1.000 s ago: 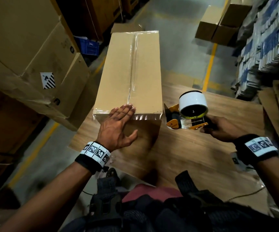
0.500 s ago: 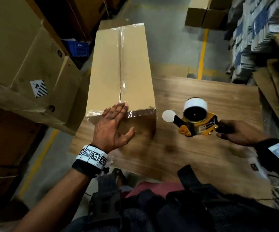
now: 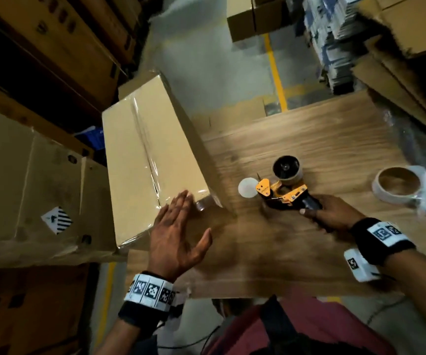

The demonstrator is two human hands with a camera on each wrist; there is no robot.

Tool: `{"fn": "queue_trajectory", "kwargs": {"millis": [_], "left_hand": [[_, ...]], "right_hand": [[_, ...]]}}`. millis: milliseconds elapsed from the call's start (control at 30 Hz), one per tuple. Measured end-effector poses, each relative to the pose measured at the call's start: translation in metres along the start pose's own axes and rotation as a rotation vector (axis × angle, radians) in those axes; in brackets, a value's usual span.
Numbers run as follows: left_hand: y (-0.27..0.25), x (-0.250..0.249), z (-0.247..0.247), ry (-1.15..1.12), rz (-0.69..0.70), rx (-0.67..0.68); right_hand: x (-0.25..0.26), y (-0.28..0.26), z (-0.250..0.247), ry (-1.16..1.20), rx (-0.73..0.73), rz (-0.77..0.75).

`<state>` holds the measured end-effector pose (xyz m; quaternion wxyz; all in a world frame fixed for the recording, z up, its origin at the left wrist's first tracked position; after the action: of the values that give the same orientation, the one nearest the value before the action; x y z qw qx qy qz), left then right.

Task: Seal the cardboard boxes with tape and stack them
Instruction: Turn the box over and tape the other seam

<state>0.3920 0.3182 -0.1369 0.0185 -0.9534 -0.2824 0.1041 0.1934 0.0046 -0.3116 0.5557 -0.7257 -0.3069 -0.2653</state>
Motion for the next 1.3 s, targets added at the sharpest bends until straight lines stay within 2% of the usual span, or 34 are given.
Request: {"fn": "queue_trajectory", "kwargs": {"millis": [100,167,200,233,267,300,367,433,500,600,667,800,867,967,1033,1067,1167,1300], "left_hand": [[0.003,0.002,-0.002,0.01,-0.003,0.026],[0.003,0.002,-0.002,0.023,-0.017,0.059],[0.003,0.001,-0.003,0.024,-0.017,0.066],[0.003,0.0,-0.004,0.016,-0.014,0.069],[0.003,-0.002,-0.006,0.002,-0.014,0.069],[0.003,-0.003,-0.007,-0.011,-0.021,0.069],[0.003,-0.004,-0.01,-0.024,-0.045,0.062],[0.005,-0.005,-0.012,-0.038,-0.061,0.062],[0.007,-0.001,-0.014,-0.038,-0.073,0.087],[0.009,0.004,-0.016,0.021,-0.1,0.176],[0.013,0.007,-0.021,0.076,-0.109,0.214],[0.021,0.005,-0.029,0.144,-0.091,0.233],[0.023,0.009,-0.033,0.107,-0.081,0.268],[0.026,0.025,-0.048,-0.209,-0.126,0.279],[0.03,0.032,-0.057,-0.516,-0.148,0.228],[0.032,0.036,-0.061,-0.588,-0.141,0.19],[0.039,0.05,-0.07,-0.609,-0.073,0.082],[0.038,0.088,-0.079,-0.423,0.009,0.024]], "right_hand": [[0.0,-0.003,0.0,-0.434,-0.085,0.106],[0.008,-0.006,0.0,-0.592,-0.237,0.174],[0.019,-0.01,0.001,-0.641,-0.342,0.146],[0.034,-0.015,0.005,-0.658,-0.456,0.043],[0.052,-0.021,0.012,-0.618,-0.528,-0.129],[0.073,-0.026,0.022,-0.515,-0.539,-0.335],[0.114,-0.028,0.044,-0.228,-0.415,-0.636],[0.152,-0.022,0.071,-0.134,-0.258,-0.752],[0.176,-0.013,0.101,-0.165,-0.147,-0.782],[0.179,0.0,0.147,-0.298,0.007,-0.748],[0.169,0.01,0.164,-0.303,0.021,-0.711],[0.124,0.032,0.172,-0.395,0.049,-0.471],[0.114,0.031,0.165,-0.28,0.048,-0.498],[0.127,0.021,0.147,-0.023,-0.09,-0.641],[0.141,0.017,0.136,0.18,-0.19,-0.734],[0.15,0.015,0.133,0.242,-0.219,-0.757],[0.174,0.009,0.138,0.227,-0.341,-0.787],[0.182,0.011,0.163,0.235,-0.561,-0.783]]}}
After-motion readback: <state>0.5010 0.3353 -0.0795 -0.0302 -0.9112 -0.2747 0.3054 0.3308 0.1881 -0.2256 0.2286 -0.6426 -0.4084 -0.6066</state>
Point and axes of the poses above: each hand's wrist, its own y-axis towards the middle knuckle, its own z-axis out of the palm, x = y × z, the point moved 5 cm from there along y, towards the middle knuckle, and after that the axes turned 14 degrees about x, right-handed, at the moved point
